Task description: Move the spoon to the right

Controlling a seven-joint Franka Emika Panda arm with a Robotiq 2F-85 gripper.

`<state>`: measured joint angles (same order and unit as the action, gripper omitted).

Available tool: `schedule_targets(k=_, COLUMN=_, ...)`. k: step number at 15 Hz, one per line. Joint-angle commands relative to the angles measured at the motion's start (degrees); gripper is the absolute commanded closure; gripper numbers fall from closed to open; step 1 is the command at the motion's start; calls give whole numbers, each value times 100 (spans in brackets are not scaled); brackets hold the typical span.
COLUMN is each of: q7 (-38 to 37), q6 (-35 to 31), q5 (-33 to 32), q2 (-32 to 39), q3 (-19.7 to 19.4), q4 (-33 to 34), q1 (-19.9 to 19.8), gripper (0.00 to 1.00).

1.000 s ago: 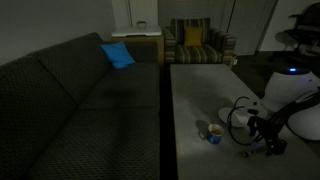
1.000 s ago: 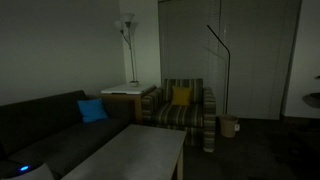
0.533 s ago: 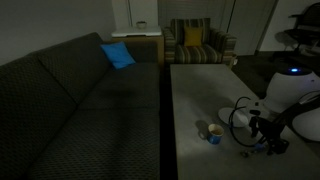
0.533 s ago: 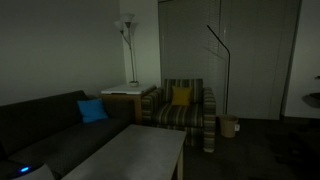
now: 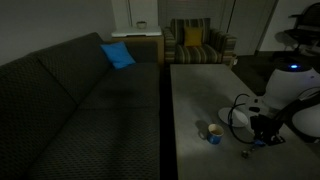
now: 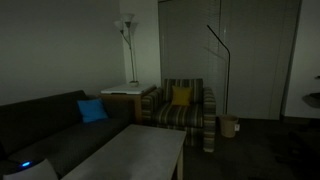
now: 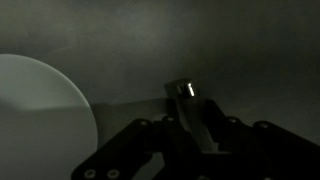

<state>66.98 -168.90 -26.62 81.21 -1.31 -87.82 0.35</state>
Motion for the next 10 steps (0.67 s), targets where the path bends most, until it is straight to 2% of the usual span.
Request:
schedule_targets(k=1, q7=108, q6=-2, q5=-113, q2=-84, q3=-29, q4=-140, q1=-32, gripper=96)
schedule_targets(k=2, q7=116, q6=0, q5=-115, q2=-86, q3=-30, q4=-139, q1=-32, gripper=99)
schedule_targets(k=4, q7=138, q6=11, q5=-124, q2=-87, q3=-34, q4=-138, q1=-27, gripper=96)
schedule_targets(k=6, q7=169, q6=47, q5=-130, q2=-92, q3=-40, q4=-141, q1=-19, gripper=58)
schedule_targets(k=10, q7=260, q6=83, q5=-131, q2=-114, q3=-26, q4=-212, q1=-30, gripper=31)
